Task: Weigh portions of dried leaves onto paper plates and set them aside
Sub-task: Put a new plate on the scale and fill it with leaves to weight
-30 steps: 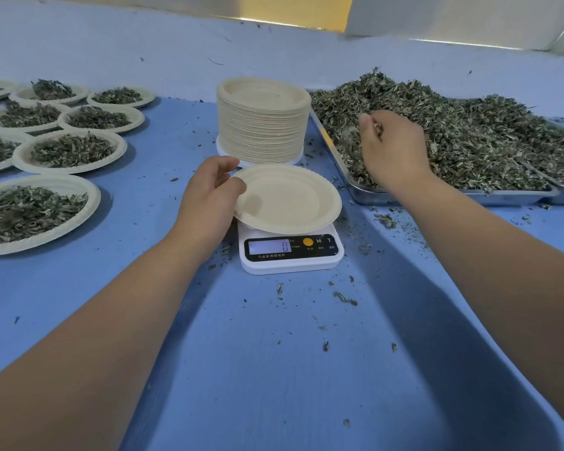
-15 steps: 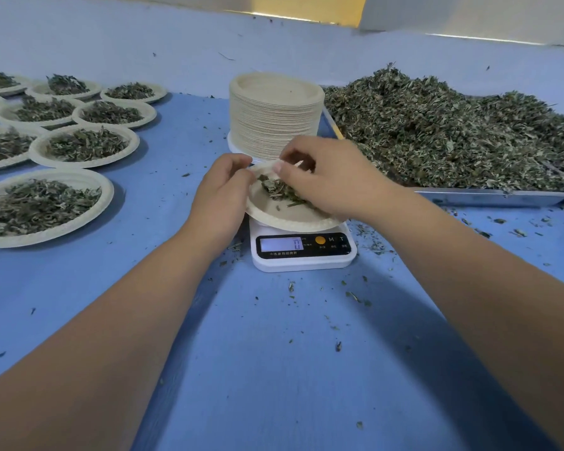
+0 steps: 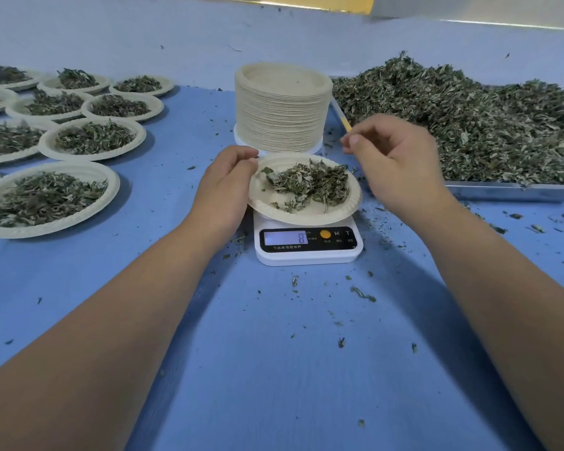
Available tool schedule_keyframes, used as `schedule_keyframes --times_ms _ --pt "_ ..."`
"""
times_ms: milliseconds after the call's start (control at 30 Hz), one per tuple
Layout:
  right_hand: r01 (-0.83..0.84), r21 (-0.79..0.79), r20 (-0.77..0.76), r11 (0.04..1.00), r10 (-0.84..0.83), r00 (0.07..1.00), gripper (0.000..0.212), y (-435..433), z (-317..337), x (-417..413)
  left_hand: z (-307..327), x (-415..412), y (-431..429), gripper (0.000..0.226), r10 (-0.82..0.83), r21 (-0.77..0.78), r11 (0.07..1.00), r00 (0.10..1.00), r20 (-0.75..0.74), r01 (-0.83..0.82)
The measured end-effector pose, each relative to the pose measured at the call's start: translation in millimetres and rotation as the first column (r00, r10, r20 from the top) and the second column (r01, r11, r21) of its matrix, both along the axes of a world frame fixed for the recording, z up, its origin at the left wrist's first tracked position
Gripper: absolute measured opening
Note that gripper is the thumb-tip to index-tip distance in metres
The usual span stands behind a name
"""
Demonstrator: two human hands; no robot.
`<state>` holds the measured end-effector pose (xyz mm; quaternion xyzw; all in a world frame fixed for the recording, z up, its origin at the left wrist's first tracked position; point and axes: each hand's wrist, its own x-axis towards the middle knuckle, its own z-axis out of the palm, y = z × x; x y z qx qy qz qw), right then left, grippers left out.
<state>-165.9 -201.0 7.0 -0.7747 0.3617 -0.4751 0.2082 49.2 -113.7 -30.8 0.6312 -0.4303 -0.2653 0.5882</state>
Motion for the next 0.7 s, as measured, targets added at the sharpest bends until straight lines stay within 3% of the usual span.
schedule_keyframes --times_ms 100,167,233,300,433,633,700 --pt "0.196 -0.146 -0.217 0.97 -0.225 0.95 0.019 -17.2 -4.9 -25.7 -1.2 0.5 0.1 0.028 0.003 -0.002 1.0 1.0 0.011 -0.003" --pt "0.295 -0.135 -0.455 0.946 -0.324 0.83 0.031 -29.9 -9.0 -40.9 -1.9 0.8 0.1 0.025 0.004 0.005 1.0 1.0 0.024 -0.004" --pt "0.371 -0.069 -0.683 0.926 -0.315 0.659 0.052 -37.0 -13.5 -47.6 -2.0 0.9 -0.5 0.024 -0.002 0.005 1.0 1.0 0.03 0.002" --pt "0.378 -0.063 -0.787 0.924 -0.279 0.55 0.066 -37.1 -17.2 -47.0 -2.0 0.4 -1.1 0.025 -0.005 0.012 1.0 1.0 0.031 0.004" --pt "0.321 -0.129 -0.777 0.938 -0.297 0.555 0.067 -37.2 -21.2 -40.8 -2.9 1.2 -1.4 0.027 0.006 0.017 1.0 0.998 0.06 -0.007" --pt "0.323 -0.155 -0.59 0.934 -0.35 0.727 0.052 -41.5 -22.2 -39.0 -4.8 2.4 -1.0 0.025 0.022 0.009 1.0 0.999 0.036 -0.023" --pt "0.312 -0.132 -0.603 0.941 -0.326 0.728 0.053 -48.7 -19.7 -34.9 -5.1 3.5 -1.8 0.024 0.042 0.003 0.999 0.999 0.013 -0.042"
